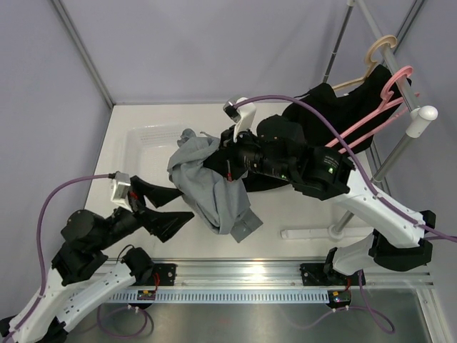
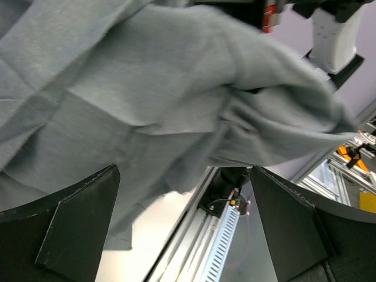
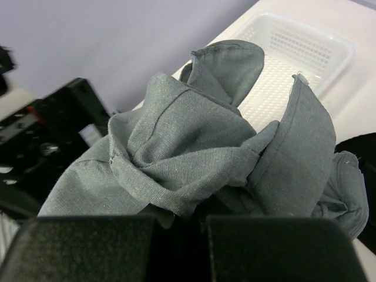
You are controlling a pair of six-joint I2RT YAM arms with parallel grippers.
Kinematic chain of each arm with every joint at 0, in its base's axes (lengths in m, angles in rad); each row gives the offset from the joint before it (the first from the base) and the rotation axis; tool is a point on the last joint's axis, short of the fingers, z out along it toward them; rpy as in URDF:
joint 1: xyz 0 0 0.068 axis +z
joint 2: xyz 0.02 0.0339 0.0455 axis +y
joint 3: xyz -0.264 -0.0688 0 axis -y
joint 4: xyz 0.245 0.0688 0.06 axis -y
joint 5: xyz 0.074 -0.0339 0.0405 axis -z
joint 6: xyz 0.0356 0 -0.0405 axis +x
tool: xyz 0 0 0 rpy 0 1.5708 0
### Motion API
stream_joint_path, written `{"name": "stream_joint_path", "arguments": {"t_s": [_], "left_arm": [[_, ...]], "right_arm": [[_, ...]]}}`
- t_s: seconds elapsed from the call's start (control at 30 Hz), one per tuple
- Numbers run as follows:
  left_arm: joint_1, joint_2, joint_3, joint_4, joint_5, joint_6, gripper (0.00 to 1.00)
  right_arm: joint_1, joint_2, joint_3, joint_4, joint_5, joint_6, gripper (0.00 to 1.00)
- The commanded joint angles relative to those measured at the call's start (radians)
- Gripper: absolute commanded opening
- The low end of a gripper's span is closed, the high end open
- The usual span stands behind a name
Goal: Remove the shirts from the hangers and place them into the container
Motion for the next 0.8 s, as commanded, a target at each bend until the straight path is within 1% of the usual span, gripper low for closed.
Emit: {"name": "stream_joint_path", "arguments": {"t_s": [0.0, 0.07, 0.17, 0.27, 0.3, 0.37, 0.47, 0.53, 0.63, 0.77], "left_arm": [[0.002, 0.025, -0.045, 0.124, -0.039, 0.056, 0.99], [0.001, 0.028, -0.048, 0.132, -0.059, 0.078, 0.99], [0.001, 0.057, -0.039, 0.115, -0.112, 0.107, 0.99], [0.001, 0.102, -0.042, 0.158, -0.122, 0.113, 0.99], [0.001, 0.146, -0.04, 0.17, -0.123, 0.118, 0.99], [0.001, 0.187, -0.045, 0.235, -0.123, 0.121, 0.99], [-0.001, 0.255, -0.052, 0.339, -0.079, 0.118, 0.99], [-0.001, 0.293, -0.063, 0.445, -0.048, 0.116, 0.99], [-0.002, 0.345, -0.081, 0.549, 0.048, 0.108, 0.99], [-0.007, 0.428, -0.085, 0.736, 0.167, 0.092, 0.99]], "right_arm": [[0.001, -0.041, 0.101, 0.019, -0.115, 0.039, 0.0], [0.002, -0.037, 0.136, -0.008, -0.12, 0.059, 0.0], [0.001, -0.046, 0.147, -0.022, -0.142, 0.08, 0.0], [0.002, -0.051, 0.149, -0.021, -0.155, 0.091, 0.0], [0.001, -0.046, 0.152, -0.019, -0.175, 0.091, 0.0], [0.001, -0.038, 0.16, -0.009, -0.191, 0.105, 0.0], [0.001, -0.023, 0.176, 0.002, -0.215, 0.118, 0.0], [0.001, -0.012, 0.189, 0.013, -0.238, 0.126, 0.0], [0.001, 0.014, 0.21, 0.019, -0.264, 0.14, 0.0], [0.001, 0.026, 0.198, 0.054, -0.323, 0.172, 0.0]]}}
